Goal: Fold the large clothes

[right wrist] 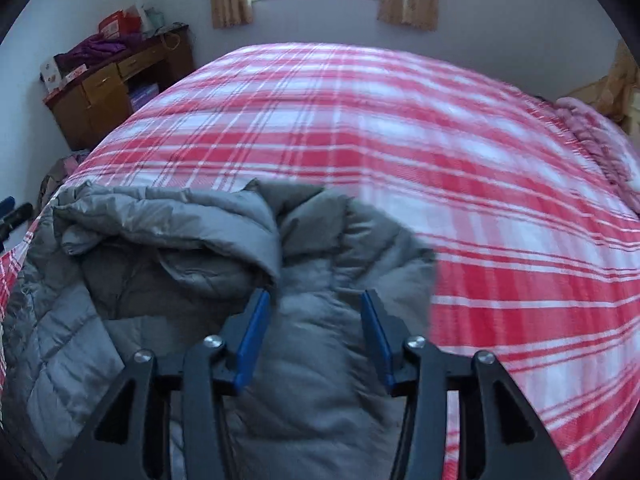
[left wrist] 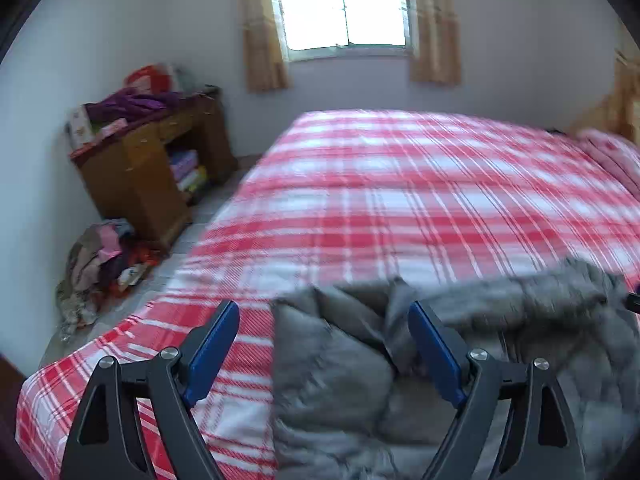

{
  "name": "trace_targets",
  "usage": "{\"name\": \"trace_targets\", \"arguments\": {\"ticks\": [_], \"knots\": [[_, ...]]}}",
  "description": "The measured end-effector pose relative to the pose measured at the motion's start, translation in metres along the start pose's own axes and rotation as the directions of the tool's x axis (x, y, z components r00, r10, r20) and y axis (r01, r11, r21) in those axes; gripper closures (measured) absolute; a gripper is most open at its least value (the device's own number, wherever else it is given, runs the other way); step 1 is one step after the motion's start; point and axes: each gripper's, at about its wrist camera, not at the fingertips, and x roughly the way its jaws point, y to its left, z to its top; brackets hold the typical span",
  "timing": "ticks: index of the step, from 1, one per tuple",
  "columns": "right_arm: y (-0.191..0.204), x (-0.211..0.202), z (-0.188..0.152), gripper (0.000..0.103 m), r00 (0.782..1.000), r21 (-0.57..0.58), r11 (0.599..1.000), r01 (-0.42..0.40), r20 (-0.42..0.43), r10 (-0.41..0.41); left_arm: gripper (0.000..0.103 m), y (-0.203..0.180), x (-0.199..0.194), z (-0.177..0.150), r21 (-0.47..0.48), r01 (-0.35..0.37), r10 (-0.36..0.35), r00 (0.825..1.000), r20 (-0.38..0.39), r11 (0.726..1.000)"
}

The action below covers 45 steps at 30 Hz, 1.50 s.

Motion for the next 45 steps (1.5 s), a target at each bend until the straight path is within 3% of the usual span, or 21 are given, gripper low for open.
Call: {"name": "trace_targets", "arguments": {"ticks": [3,6,9,13,18,25,45], "knots": [[-0.002,-0.027,0.012,0.051,0.995,0.034,0.999,0.018,0.096,-0.021,0.016,-0.013,0.011,0.017,-0.030,-0.035,0.035,0.999,-0.006,0.999],[0.014,-0.035,0.035,0.049,0.984,0.059,0.998,-0.030,0.178,0.019,0.016,-0.038,0.026,0.022,-0.028,-0.026,0.025,0.999,-0.028,0.999],[0.038,-0.018,0.049,0.047,0.976,0.073,0.991,-0.109,0.195,0.093,0.016,-0.064,0.045,0.012,0.023,-0.056,0.057,0.997,-0.043,0.998],[0.064,0.023,0.047,0.047,0.981,0.042,0.991,-0.126,0.151,0.119,0.016,-0.078,0.074,-0.012,0.096,-0.117,0.125,0.989,-0.081,0.988],[0.066,0.067,0.019,0.047,0.986,0.031,0.987,-0.157,0.062,0.155,0.014,-0.074,0.096,-0.029,0.087,-0.095,0.106,0.986,-0.131,0.992],[0.064,0.076,0.012,0.048,0.986,0.013,0.987,-0.163,0.048,0.162,0.010,-0.078,0.105,-0.036,0.100,-0.111,0.124,0.983,-0.139,0.989],[0.074,0.082,0.010,0.047,0.996,-0.047,0.996,-0.080,0.034,0.082,0.007,-0.085,0.109,-0.040,0.132,-0.156,0.173,0.976,-0.129,0.979]]}}
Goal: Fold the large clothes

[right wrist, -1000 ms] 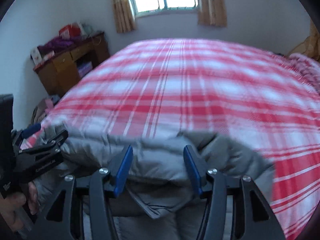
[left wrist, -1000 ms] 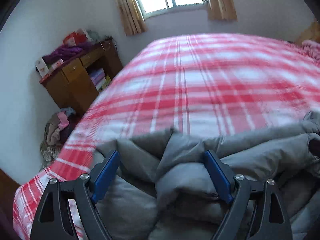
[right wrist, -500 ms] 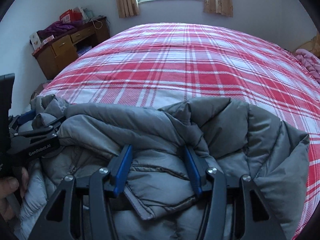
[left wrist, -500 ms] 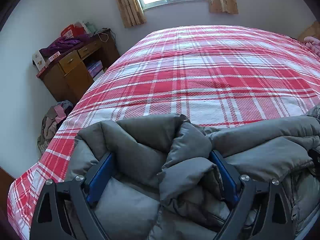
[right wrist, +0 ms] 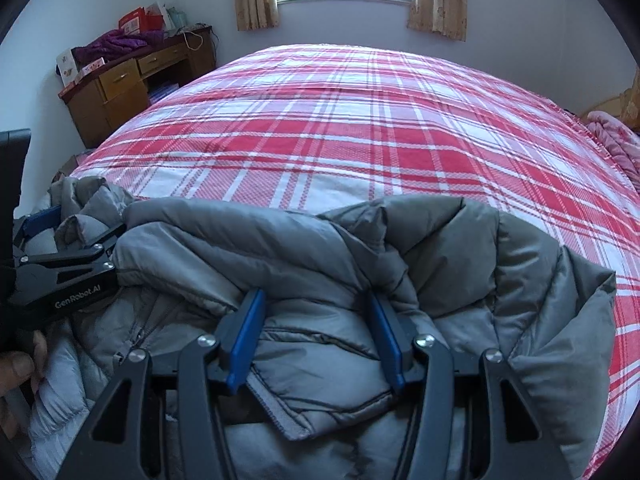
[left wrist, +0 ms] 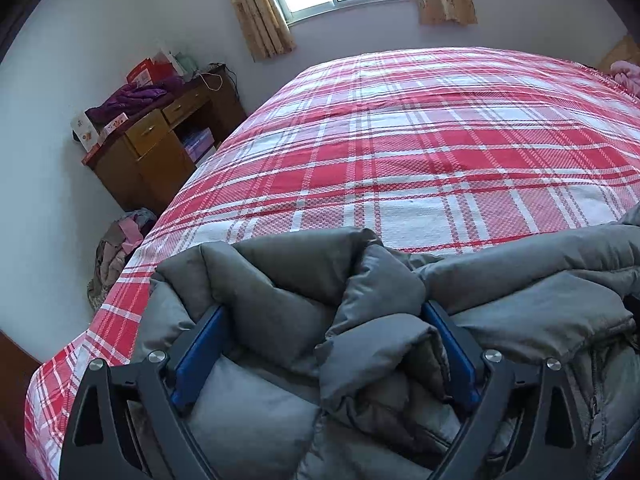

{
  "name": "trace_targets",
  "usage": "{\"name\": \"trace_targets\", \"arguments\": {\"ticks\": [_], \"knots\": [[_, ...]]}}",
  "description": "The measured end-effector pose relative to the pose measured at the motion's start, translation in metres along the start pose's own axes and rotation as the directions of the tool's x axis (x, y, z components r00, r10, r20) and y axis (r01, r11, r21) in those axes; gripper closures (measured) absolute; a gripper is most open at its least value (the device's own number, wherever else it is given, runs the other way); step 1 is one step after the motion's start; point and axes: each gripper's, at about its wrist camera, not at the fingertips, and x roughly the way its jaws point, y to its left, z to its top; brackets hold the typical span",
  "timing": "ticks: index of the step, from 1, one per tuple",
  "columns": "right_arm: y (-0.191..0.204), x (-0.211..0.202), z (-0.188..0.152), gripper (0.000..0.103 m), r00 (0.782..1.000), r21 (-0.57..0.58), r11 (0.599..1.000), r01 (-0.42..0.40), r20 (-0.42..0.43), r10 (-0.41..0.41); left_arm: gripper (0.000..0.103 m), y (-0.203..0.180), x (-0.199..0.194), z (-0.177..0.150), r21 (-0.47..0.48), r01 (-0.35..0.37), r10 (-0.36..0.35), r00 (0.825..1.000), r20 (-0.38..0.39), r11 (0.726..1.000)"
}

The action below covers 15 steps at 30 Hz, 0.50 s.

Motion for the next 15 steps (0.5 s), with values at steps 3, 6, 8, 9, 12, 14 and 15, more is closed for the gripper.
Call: {"name": "trace_targets", "arguments": {"ticks": [3,6,8,9,12,14,15], "knots": [[0.0006,0.0013,0.0007,0.047,1.000,-0.004,1.000,0.006,-0.001,-0.006,0.007,0.0002,-0.0001,-0.0008,0.001,-0.003,0.003,1.000,0.002,1.000],[0.0013,0.0018,0.0009,0.047,1.000,-0.007,1.000,0.010,-0.002,-0.010,0.007,-0.0005,-0.0004,-0.0009,0.003,-0.007,0.007,1.000,0.004,1.000],[0.0020,0.0024,0.0012,0.047,1.000,-0.010,1.000,0.013,-0.002,-0.013,0.007,-0.0008,-0.0004,-0.0013,0.004,-0.010,0.010,1.000,0.006,1.000],[0.0015,0.0026,0.0013,0.046,1.000,-0.010,1.000,0.012,-0.002,-0.012,0.007,-0.0012,0.0000,-0.0009,0.004,-0.012,0.012,1.000,0.007,1.000],[0.0022,0.0029,0.0017,0.046,1.000,-0.011,1.000,0.014,-0.002,-0.014,0.007,-0.0027,0.0004,-0.0009,0.006,-0.017,0.017,1.000,0.009,1.000],[0.0017,0.0033,0.0018,0.046,1.000,-0.014,1.000,0.018,-0.002,-0.018,0.007,-0.0041,0.0008,-0.0005,0.012,-0.023,0.023,1.000,0.008,1.000],[0.0023,0.0035,0.0018,0.046,1.000,-0.018,1.000,0.022,-0.003,-0.022,0.007,-0.0051,0.0012,-0.0003,0.013,-0.025,0.025,1.000,0.007,1.000]]}}
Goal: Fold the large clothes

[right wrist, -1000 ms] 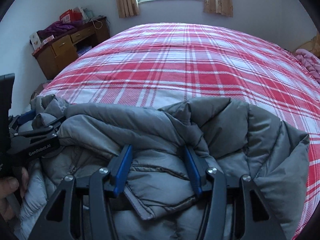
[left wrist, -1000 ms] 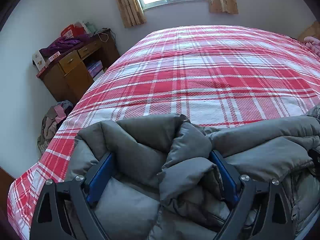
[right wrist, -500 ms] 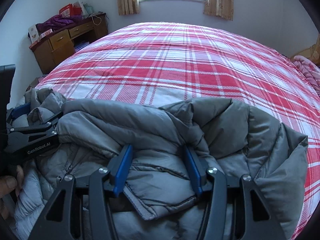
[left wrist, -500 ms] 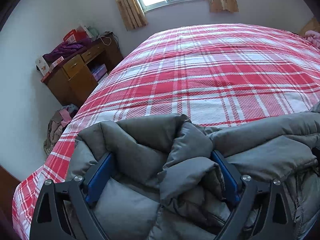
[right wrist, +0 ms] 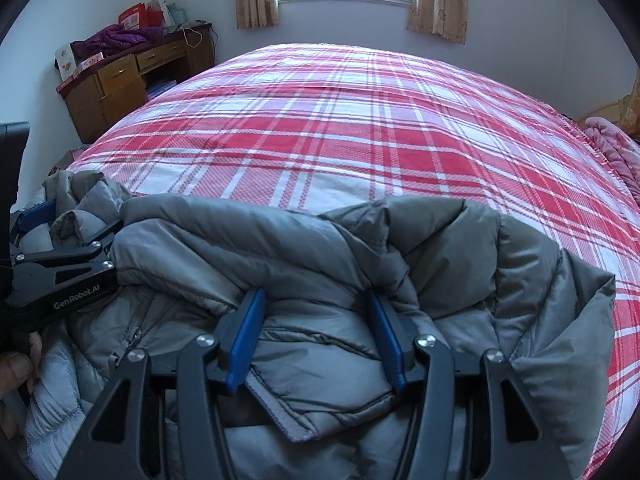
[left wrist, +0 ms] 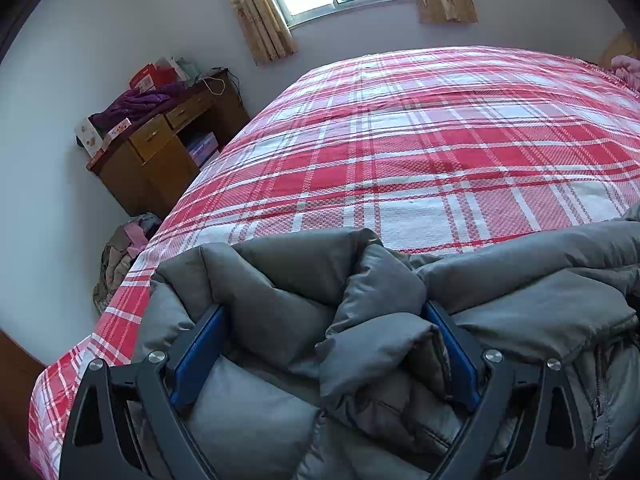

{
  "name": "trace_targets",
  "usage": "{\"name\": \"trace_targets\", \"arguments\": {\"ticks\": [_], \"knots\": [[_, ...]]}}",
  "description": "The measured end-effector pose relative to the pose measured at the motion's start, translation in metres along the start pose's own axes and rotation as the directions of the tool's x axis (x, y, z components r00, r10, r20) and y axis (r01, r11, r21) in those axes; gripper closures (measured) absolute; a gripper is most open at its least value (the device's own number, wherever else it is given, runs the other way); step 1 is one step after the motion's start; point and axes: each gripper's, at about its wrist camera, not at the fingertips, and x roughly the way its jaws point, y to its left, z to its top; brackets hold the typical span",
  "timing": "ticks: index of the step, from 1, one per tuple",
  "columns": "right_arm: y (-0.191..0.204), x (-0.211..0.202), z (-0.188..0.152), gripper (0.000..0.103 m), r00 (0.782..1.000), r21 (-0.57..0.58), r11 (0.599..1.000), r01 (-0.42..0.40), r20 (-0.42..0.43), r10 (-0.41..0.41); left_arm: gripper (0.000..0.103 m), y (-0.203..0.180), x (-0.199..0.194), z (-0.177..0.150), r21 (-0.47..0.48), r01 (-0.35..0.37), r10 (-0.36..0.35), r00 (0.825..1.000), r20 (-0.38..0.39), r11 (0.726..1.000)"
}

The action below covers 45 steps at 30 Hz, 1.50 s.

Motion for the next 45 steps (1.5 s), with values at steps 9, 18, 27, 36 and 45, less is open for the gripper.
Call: {"name": "trace_targets", "arguments": {"ticks": [9,18,27,36,45], "knots": [[0.002,0.002,0.003,0.046,1.000,-0.017,1.000,0.016,-0.012,-0.016,0.005,-0.003,0.001,0.005,0.023,-0.016,0.017,1.000,-0.011,1.000],[-0.027,-0.081,-0.007,0.020,0.999,-0.031,0.999,0.016,0.030,-0.015,0.006,0.071,-0.096,-0.024,0.005,0.121,-0.121,0.993,-0.002,0.993],[-0.101,-0.183,-0.154,0.016,0.999,0.138,0.990,-0.001,-0.052,0.008,0.006,0.134,-0.187,-0.195,0.021,0.133,-0.131,0.988,-0.079,0.991],[-0.120,-0.242,-0.257,0.016,0.997,0.220,0.975,0.026,-0.077,-0.009,0.006,0.153,-0.228,-0.282,-0.017,0.107,-0.108,0.988,-0.108,0.994],[-0.120,-0.279,-0.320,0.016,0.998,0.258,0.966,0.030,-0.065,-0.014,0.006,0.172,-0.250,-0.331,-0.088,0.132,-0.143,0.982,-0.125,0.987]]}}
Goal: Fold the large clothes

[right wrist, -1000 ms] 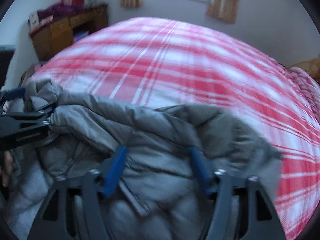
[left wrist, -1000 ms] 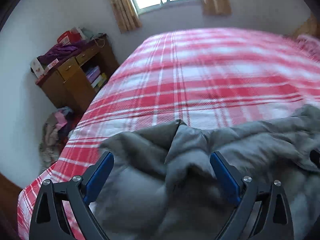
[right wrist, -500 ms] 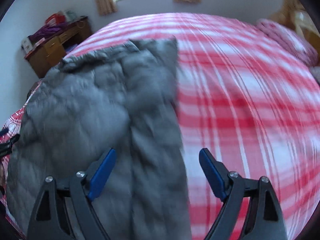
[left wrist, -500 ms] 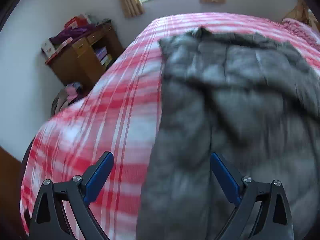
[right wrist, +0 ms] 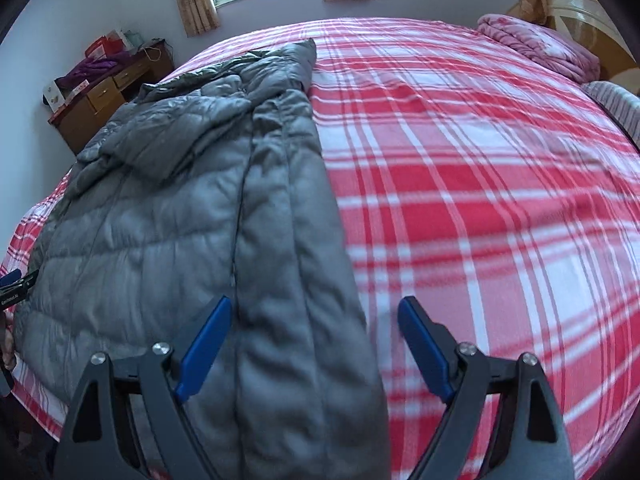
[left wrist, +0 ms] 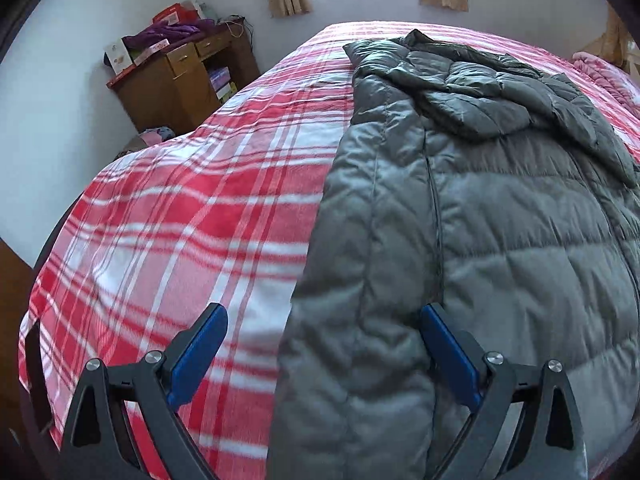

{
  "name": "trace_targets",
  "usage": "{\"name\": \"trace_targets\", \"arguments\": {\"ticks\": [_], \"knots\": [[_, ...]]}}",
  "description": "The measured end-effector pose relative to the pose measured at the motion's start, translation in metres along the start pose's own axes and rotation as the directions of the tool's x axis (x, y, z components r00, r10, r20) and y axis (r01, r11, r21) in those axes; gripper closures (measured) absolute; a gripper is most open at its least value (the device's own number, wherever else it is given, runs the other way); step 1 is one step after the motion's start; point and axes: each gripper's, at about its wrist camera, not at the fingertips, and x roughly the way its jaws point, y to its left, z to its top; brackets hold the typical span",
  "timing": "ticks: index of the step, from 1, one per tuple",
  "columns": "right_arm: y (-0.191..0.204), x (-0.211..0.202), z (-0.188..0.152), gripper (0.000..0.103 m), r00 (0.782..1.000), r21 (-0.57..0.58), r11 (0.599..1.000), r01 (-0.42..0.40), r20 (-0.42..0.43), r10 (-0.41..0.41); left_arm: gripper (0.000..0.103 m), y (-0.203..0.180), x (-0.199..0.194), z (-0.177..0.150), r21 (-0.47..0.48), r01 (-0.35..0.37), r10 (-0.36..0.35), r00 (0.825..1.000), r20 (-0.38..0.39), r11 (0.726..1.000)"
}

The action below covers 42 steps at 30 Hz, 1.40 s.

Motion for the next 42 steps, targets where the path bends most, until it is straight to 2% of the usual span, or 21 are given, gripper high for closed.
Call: {"name": "trace_targets", "arguments": {"ticks": [7,9,10,11,12,13,14,15,16,19,22,24,26,28,31,33,35,38,42], "knots": [[-0.004,-0.017,-0.028,0.018,1.000,0.017,1.000,-0.012,0.021,0.011,0.006,0.010,-0.007,-0.023,-0.040,0.048,-0.048,0.999,-0.009,0.998],[-0.003,-0.020,-0.035,0.028,1.000,0.021,1.000,-0.015,0.024,0.014,0.007,0.007,-0.009,-0.027,-0.037,0.067,-0.067,0.998,-0.011,0.997],[-0.002,-0.021,-0.038,0.032,0.999,0.020,1.000,-0.022,0.023,0.022,0.019,0.007,-0.011,-0.030,-0.033,0.082,-0.082,0.997,-0.010,0.996],[-0.001,-0.022,-0.040,0.042,0.999,0.023,0.999,-0.035,0.022,0.034,0.041,0.007,-0.014,-0.032,-0.034,0.135,-0.135,0.991,-0.007,0.990],[-0.001,-0.022,-0.043,0.055,0.998,0.028,0.998,-0.055,0.020,0.054,0.055,0.005,-0.017,-0.033,-0.035,0.174,-0.175,0.985,-0.006,0.984],[0.000,-0.024,-0.045,0.063,0.997,0.031,0.997,-0.073,0.018,0.073,0.074,0.003,-0.019,-0.033,-0.030,0.198,-0.198,0.980,-0.006,0.980],[-0.001,-0.024,-0.047,0.080,0.994,0.039,0.994,-0.105,0.015,0.104,0.085,-0.001,-0.024,-0.033,-0.005,0.199,-0.199,0.980,0.003,0.980],[-0.003,-0.026,-0.047,0.087,0.989,0.061,0.987,-0.149,0.017,0.148,0.089,-0.004,-0.029,-0.033,0.017,0.190,-0.190,0.982,0.014,0.982],[-0.004,-0.029,-0.048,0.089,0.987,0.075,0.984,-0.162,0.025,0.161,0.094,-0.005,-0.035,-0.032,0.025,0.193,-0.194,0.981,0.028,0.981],[-0.003,-0.046,-0.048,0.093,0.983,0.068,0.983,-0.172,0.076,0.166,0.097,0.006,-0.064,-0.028,0.026,0.228,-0.230,0.968,0.101,0.973],[-0.003,-0.074,-0.045,0.094,0.969,0.064,0.974,-0.217,0.131,0.208,0.098,0.024,-0.105,-0.023,0.012,0.296,-0.293,0.938,0.186,0.955],[-0.002,-0.100,-0.043,0.095,0.957,0.055,0.968,-0.244,0.173,0.231,0.099,0.038,-0.134,-0.019,-0.002,0.347,-0.337,0.911,0.237,0.938],[0.000,-0.127,-0.037,0.095,0.942,0.047,0.961,-0.272,0.220,0.255,0.099,0.055,-0.169,-0.011,-0.004,0.400,-0.381,0.876,0.297,0.917],[0.001,-0.165,-0.031,0.095,0.915,0.025,0.954,-0.299,0.292,0.279,0.099,0.067,-0.196,-0.001,0.004,0.419,-0.393,0.848,0.354,0.908],[0.002,-0.209,-0.016,0.095,0.868,-0.006,0.946,-0.324,0.397,0.300,0.099,0.072,-0.212,0.027,0.047,0.402,-0.385,0.827,0.409,0.914],[0.003,-0.221,0.005,0.095,0.843,-0.029,0.951,-0.309,0.454,0.287,0.099,0.065,-0.199,0.053,0.073,0.366,-0.361,0.834,0.418,0.928],[0.001,-0.213,0.027,0.095,0.833,-0.035,0.954,-0.297,0.478,0.278,0.099,0.056,-0.175,0.074,0.078,0.336,-0.338,0.851,0.401,0.939],[-0.004,-0.174,0.068,0.095,0.842,-0.001,0.961,-0.278,0.481,0.244,0.099,0.038,-0.116,0.114,0.067,0.292,-0.297,0.890,0.347,0.954],[-0.008,-0.112,0.115,0.095,0.870,0.049,0.971,-0.234,0.457,0.187,0.098,0.020,-0.062,0.143,0.037,0.261,-0.259,0.913,0.314,0.965]]}}
